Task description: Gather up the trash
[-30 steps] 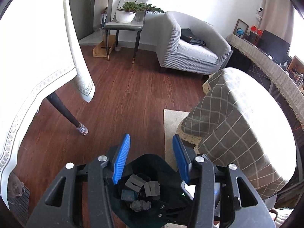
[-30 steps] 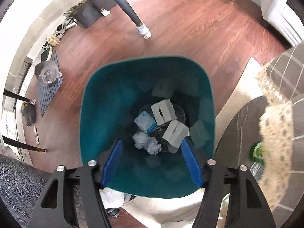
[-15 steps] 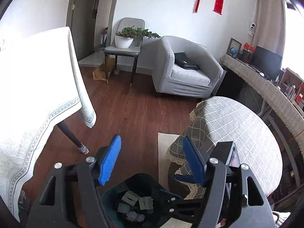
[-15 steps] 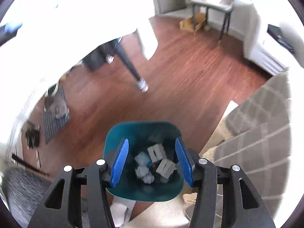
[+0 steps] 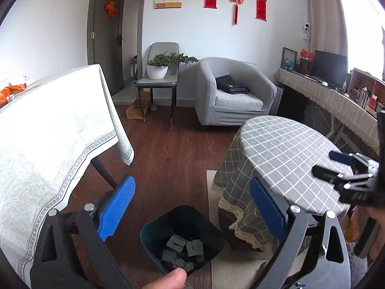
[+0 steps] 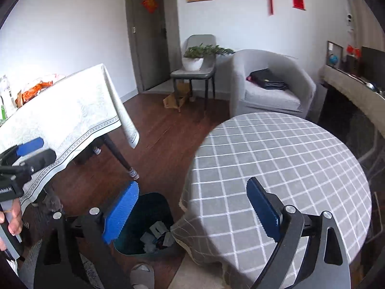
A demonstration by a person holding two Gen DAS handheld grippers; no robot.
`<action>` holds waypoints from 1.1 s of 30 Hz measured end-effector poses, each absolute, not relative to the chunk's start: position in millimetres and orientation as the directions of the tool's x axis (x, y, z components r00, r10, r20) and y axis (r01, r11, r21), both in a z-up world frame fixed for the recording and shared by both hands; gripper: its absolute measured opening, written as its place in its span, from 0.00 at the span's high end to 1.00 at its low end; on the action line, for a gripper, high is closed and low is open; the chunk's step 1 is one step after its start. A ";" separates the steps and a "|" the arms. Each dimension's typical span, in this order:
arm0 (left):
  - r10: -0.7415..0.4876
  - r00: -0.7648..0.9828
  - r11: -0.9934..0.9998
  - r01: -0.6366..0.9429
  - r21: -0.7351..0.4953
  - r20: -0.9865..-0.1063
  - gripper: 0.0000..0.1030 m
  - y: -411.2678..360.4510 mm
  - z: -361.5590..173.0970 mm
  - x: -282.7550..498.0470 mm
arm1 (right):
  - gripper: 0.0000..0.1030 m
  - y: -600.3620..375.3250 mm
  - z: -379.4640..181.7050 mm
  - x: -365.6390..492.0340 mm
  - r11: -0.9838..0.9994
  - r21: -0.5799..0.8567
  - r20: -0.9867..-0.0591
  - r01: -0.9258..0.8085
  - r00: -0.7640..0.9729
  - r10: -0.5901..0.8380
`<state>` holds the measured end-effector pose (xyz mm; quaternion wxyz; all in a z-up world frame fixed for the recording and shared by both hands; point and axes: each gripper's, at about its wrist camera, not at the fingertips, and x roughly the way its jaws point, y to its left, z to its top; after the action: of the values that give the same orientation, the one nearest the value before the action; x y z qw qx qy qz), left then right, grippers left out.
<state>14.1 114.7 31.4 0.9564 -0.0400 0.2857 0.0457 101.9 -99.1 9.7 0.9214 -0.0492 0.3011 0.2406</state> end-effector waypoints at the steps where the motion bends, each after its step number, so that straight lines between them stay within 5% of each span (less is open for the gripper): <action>1: 0.070 0.827 0.993 -0.113 -0.042 -0.557 0.04 110.8 24.9 8.5 | 0.06 -112.4 10.7 93.0 0.890 0.043 -0.569 -0.453 0.721 0.394; 12: 0.141 0.816 0.984 -0.178 -0.012 -0.560 0.04 97.8 -11.6 -22.3 | 0.03 -226.7 -11.0 25.8 0.963 -0.008 -0.491 -0.270 0.840 0.231; 33: 0.138 0.771 0.983 -0.183 -0.008 -0.622 0.04 84.3 -26.3 -31.5 | 0.03 -253.5 -23.1 8.7 0.943 0.096 -0.468 -0.320 0.821 0.327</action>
<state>-31.5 84.3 -26.3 0.9403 -0.0343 0.3276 0.0855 8.7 -253.5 -23.1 0.9542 0.0066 0.2465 0.1694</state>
